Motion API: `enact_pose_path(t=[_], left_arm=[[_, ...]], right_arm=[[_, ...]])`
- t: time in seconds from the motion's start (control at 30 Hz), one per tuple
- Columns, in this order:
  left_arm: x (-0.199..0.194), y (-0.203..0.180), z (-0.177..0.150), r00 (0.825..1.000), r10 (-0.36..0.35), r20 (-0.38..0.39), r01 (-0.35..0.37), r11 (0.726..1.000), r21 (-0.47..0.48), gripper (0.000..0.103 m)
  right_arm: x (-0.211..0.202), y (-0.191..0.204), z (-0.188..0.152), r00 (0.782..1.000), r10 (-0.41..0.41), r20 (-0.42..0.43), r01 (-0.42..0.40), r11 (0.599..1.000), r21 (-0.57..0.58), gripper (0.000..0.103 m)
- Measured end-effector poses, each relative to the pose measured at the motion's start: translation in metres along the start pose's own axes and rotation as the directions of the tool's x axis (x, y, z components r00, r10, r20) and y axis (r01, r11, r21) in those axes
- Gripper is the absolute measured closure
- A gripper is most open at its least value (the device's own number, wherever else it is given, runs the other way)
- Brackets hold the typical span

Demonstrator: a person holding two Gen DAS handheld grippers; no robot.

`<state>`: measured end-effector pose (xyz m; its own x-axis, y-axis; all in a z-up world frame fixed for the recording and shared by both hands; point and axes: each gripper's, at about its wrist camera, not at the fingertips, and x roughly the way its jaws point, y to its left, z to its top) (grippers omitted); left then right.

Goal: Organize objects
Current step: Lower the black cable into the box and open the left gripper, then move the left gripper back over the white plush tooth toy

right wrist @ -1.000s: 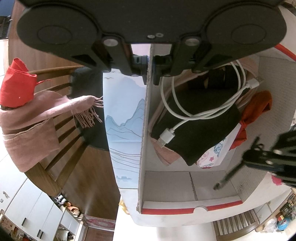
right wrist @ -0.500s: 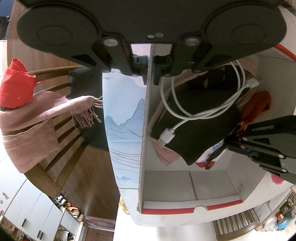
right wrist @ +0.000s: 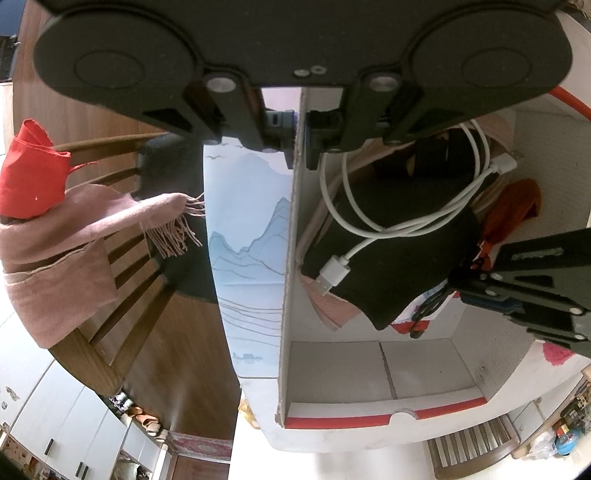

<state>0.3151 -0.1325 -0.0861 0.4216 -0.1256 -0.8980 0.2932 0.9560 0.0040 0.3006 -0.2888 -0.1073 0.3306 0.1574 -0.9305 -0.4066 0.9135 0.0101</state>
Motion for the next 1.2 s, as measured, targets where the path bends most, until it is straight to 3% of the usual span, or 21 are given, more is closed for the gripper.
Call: enact_pose_path(t=[0.1, 0.17, 0.23, 0.5, 0.9, 1.1, 1.2], left_arm=[[-0.008, 0.003, -0.003, 0.999, -0.03, 0.01, 0.03, 0.999, -0.018, 0.079], [-0.013, 0.005, -0.005, 0.999, -0.043, 0.02, 0.043, 0.998, -0.037, 0.051], [-0.021, 0.007, -0.009, 0.997, -0.049, 0.051, 0.051, 0.998, -0.048, 0.039], [-0.061, 0.014, -0.02, 0.989, -0.067, 0.132, 0.08, 0.992, -0.097, 0.039], [-0.108, 0.04, -0.066, 0.976, -0.053, 0.209, 0.094, 0.978, -0.189, 0.02], [-0.12, 0.063, -0.097, 0.976, 0.006, 0.22, 0.05, 0.968, -0.246, 0.014], [-0.119, 0.08, -0.113, 0.975, 0.021, 0.222, 0.047, 0.955, -0.293, 0.003]], right_arm=[[0.001, 0.0, 0.0, 1.0, 0.001, -0.003, -0.001, 1.0, 0.004, 0.101], [0.002, -0.001, 0.0, 1.0, 0.0, -0.004, 0.0, 1.0, 0.005, 0.101], [0.002, -0.001, 0.0, 1.0, 0.002, -0.004, -0.002, 1.0, 0.006, 0.101], [0.003, -0.001, 0.0, 1.0, -0.002, -0.005, 0.002, 1.0, 0.002, 0.1], [0.002, 0.002, -0.001, 1.0, -0.01, -0.006, 0.01, 1.0, -0.013, 0.101], [0.002, 0.003, 0.0, 1.0, -0.018, -0.007, 0.018, 1.0, -0.012, 0.101], [0.002, 0.004, 0.0, 1.0, -0.022, -0.009, 0.022, 1.0, -0.011, 0.101]])
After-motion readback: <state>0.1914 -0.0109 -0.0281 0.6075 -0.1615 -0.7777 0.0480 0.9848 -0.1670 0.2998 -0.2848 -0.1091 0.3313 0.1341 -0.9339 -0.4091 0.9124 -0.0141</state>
